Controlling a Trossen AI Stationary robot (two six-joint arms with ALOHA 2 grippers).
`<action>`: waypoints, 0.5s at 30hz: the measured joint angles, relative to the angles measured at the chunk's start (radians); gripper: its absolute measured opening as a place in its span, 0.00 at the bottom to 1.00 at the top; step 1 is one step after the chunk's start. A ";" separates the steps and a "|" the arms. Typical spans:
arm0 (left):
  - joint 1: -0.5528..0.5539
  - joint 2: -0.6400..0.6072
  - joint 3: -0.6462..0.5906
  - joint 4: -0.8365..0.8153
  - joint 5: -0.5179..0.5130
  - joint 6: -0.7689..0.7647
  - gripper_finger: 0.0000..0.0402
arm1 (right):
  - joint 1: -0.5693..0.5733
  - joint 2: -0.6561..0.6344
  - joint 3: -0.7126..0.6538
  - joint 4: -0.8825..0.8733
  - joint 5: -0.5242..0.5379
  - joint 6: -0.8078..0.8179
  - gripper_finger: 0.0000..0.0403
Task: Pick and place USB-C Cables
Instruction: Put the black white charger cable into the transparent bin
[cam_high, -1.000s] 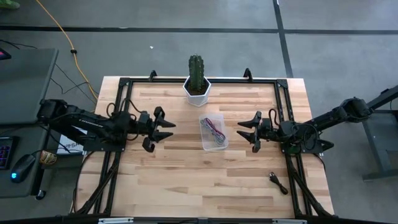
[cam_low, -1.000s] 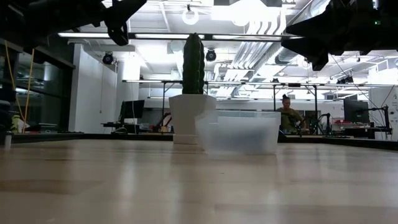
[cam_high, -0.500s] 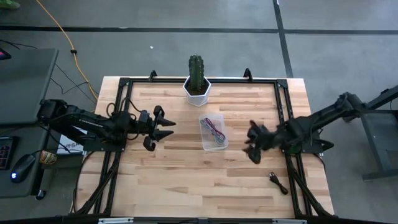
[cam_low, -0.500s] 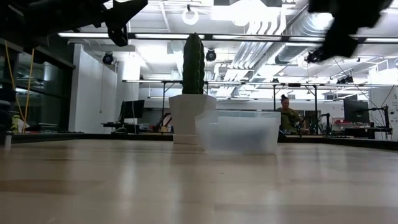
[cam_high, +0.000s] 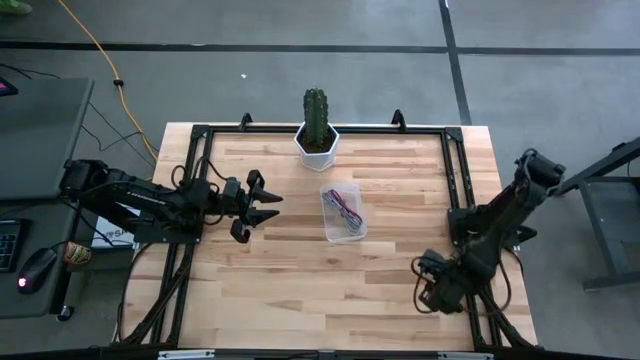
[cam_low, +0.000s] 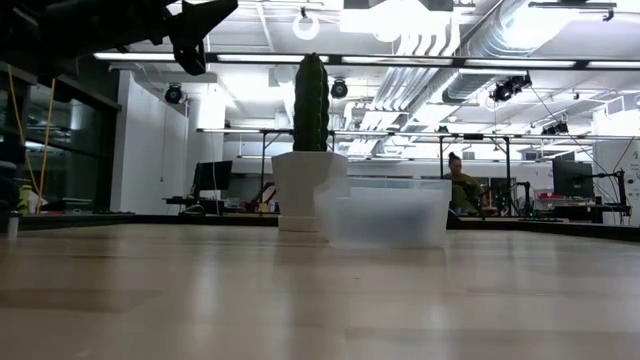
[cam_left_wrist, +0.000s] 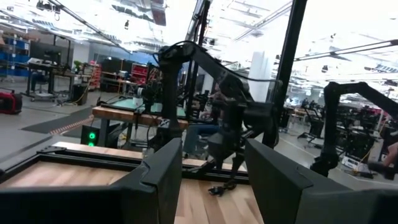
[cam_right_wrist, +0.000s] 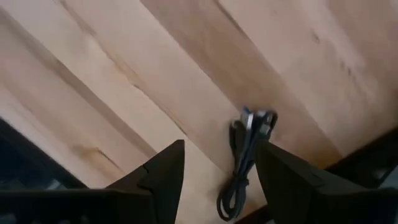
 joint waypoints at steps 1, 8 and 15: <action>0.000 0.000 0.000 0.000 0.000 0.000 0.38 | 0.018 0.015 0.000 0.002 0.006 0.030 0.46; 0.000 0.000 0.000 0.000 0.000 0.000 0.38 | 0.104 0.115 -0.001 0.006 -0.047 0.192 0.46; 0.000 0.000 0.000 0.000 0.000 0.000 0.38 | 0.137 0.162 -0.001 0.009 -0.063 0.250 0.46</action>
